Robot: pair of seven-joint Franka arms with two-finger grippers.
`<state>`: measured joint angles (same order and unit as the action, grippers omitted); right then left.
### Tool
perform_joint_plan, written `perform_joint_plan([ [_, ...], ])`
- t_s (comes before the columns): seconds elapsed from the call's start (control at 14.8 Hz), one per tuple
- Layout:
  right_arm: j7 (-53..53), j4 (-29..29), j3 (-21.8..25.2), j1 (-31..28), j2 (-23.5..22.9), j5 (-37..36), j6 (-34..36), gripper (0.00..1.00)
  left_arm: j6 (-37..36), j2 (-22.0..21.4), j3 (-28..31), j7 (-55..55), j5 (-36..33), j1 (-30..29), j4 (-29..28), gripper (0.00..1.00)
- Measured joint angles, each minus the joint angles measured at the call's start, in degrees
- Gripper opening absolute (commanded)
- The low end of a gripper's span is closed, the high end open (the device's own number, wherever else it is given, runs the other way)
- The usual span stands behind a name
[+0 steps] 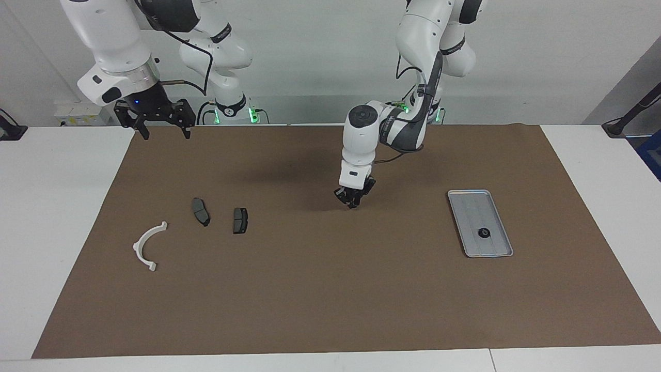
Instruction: Place bearing gear from tray to pile
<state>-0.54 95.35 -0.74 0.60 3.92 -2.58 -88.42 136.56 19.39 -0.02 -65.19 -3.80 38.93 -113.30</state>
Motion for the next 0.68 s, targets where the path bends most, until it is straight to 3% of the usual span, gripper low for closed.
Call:
perform_joint_plan([
  [0.2,0.0,0.0,0.0,0.0,0.0,0.0,0.0,1.0,0.6,0.7,0.3,0.0,0.0,0.0,-0.1,0.0],
  [0.34,0.0,0.2,-0.1,0.1,0.0,0.0,0.0,1.0,0.6,0.7,0.3,0.0,0.0,0.0,-0.1,0.91],
  [0.41,0.0,0.5,-0.2,0.2,0.0,0.0,0.0,1.0,0.7,0.7,0.3,0.0,0.0,0.0,-0.2,1.0],
  [0.68,5.6,5.1,-0.3,2.5,1.1,0.1,-4.9,1.0,0.0,0.1,1.1,1.1,-0.3,-0.3,0.5,1.0],
])
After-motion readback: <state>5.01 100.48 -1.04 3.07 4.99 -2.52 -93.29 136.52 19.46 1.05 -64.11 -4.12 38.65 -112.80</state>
